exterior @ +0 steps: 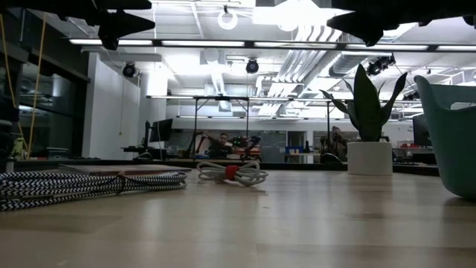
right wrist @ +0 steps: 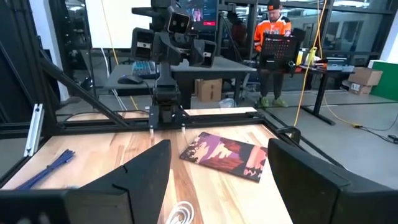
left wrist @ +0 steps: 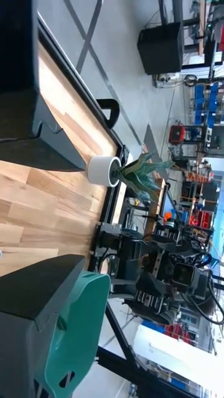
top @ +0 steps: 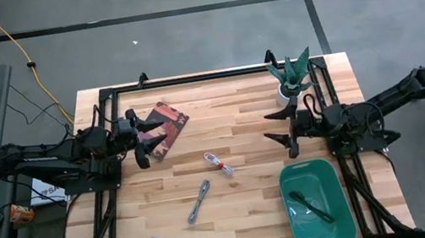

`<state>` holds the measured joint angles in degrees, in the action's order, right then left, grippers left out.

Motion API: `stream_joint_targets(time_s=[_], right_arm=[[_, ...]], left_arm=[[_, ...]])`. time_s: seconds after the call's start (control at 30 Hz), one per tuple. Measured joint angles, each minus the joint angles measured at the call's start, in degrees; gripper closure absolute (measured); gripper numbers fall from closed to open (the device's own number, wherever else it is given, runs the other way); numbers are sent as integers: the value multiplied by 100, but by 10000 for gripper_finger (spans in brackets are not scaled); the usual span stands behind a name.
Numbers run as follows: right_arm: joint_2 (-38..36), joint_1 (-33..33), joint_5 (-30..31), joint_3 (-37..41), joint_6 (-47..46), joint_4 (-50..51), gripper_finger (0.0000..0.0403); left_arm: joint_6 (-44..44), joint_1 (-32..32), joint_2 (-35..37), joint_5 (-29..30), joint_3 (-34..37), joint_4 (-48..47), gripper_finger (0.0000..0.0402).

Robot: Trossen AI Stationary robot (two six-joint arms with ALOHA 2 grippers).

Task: Pick and place USB-C Cables
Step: Put the black white USB cable into the bin

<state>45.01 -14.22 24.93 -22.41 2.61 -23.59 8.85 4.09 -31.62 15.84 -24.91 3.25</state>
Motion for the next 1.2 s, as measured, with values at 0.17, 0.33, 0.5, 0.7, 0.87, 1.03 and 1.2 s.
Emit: stream_joint_targets(time_s=[0.17,0.33,0.5,0.7,0.87,1.03,1.2], right_arm=[[0,0,0,0,-12,18,144],[0,0,0,0,-15,17,144],[0,0,0,0,-17,17,144],[0,0,0,0,-13,18,144],[2,0,0,0,-16,19,144],[2,0,0,0,-17,23,144],[2,0,0,0,-20,21,144]], left_arm=[[-283,-1,0,24,0,84,191],[577,-14,-126,-120,0,266,191],[1135,-299,-713,-254,0,109,191],[1558,-1053,-2060,355,-349,-33,193],[2033,-1796,-3299,1251,-1161,-892,197],[2938,-2413,-4473,1436,-1927,-1542,197],[3765,-2822,-5523,1439,-2496,-2136,198]])
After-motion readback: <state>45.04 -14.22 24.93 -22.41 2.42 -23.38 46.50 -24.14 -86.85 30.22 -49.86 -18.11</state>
